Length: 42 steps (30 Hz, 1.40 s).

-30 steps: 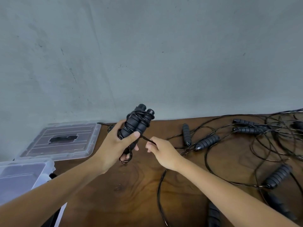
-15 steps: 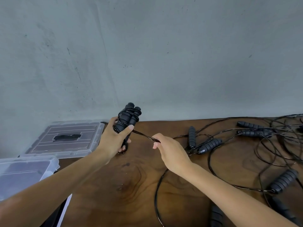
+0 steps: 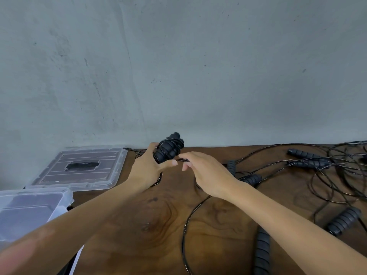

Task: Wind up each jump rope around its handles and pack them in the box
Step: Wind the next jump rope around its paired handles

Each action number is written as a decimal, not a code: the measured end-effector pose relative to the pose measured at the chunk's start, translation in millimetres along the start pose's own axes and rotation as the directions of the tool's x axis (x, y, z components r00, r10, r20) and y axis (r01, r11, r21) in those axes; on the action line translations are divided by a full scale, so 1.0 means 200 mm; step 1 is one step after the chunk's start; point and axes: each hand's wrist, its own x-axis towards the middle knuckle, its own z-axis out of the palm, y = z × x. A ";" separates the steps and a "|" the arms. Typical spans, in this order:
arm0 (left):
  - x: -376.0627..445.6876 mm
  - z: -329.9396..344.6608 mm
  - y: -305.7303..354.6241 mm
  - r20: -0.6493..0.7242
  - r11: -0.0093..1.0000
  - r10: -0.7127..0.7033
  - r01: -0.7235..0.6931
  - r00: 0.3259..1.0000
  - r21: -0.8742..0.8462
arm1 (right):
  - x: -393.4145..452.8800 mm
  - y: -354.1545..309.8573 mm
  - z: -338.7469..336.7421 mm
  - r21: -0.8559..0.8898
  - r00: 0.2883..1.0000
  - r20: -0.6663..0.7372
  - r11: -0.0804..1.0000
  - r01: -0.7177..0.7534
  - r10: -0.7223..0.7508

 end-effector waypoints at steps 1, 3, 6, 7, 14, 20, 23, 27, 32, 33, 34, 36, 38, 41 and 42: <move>0.00 0.00 0.00 0.034 0.999 0.016 -0.017 0.999 0.040 | 0.00 0.00 -0.01 -0.002 1.000 0.003 1.000 0.000 0.000; 0.00 0.02 0.01 0.071 0.994 0.036 -0.043 0.997 0.099 | 0.00 -0.01 -0.02 -0.003 1.000 -0.001 1.000 -0.013 0.013; -0.01 0.04 0.04 0.107 1.000 -0.004 0.004 0.994 0.000 | -0.02 -0.05 -0.01 0.018 1.000 -0.020 1.000 -0.019 0.020; -0.01 0.05 0.04 0.146 0.990 -0.053 0.072 0.988 -0.124 | -0.03 -0.06 0.00 0.033 0.999 -0.039 0.999 -0.017 0.018; -0.05 0.13 0.07 0.347 0.718 -0.222 0.394 0.911 -0.574 | -0.09 -0.12 0.05 0.188 0.968 -0.207 0.977 -0.105 0.144; -0.07 0.21 0.12 0.305 0.644 -0.260 0.400 0.916 -0.653 | -0.14 -0.25 0.12 0.144 0.983 -0.131 0.983 -0.110 0.129; -0.07 0.24 0.13 0.295 0.591 -0.275 0.403 0.915 -0.698 | -0.14 -0.26 0.15 0.102 0.980 -0.140 0.986 -0.130 0.143; -0.08 0.27 0.14 0.299 0.562 -0.299 0.420 0.906 -0.712 | -0.15 -0.28 0.16 0.073 0.981 -0.133 0.989 -0.130 0.139; -0.10 0.26 0.16 0.363 0.516 -0.301 0.471 0.882 -0.715 | -0.15 -0.28 0.19 0.067 0.978 -0.153 0.989 -0.133 0.142; -0.11 0.25 0.16 0.384 0.502 -0.295 0.484 0.875 -0.717 | -0.15 -0.27 0.19 0.076 0.974 -0.161 0.986 -0.146 0.157; -0.12 0.25 0.16 0.391 0.483 -0.281 0.481 0.877 -0.731 | -0.16 -0.26 0.19 0.089 0.969 -0.174 0.983 -0.161 0.175; -0.13 0.24 0.16 0.394 0.440 -0.250 0.466 0.884 -0.768 | -0.16 -0.23 0.19 0.125 0.958 -0.206 0.976 -0.177 0.200; -0.13 0.24 0.17 0.383 0.411 -0.242 0.452 0.891 -0.792 | -0.17 -0.22 0.18 0.163 0.950 -0.229 0.971 -0.176 0.211; -0.14 0.25 0.18 0.350 0.398 -0.271 0.436 0.897 -0.807 | -0.18 -0.22 0.18 0.192 0.939 -0.254 0.963 -0.188 0.233; -0.14 0.26 0.18 0.346 0.415 -0.261 0.429 0.901 -0.803 | -0.18 -0.22 0.17 0.199 0.931 -0.270 0.961 -0.194 0.244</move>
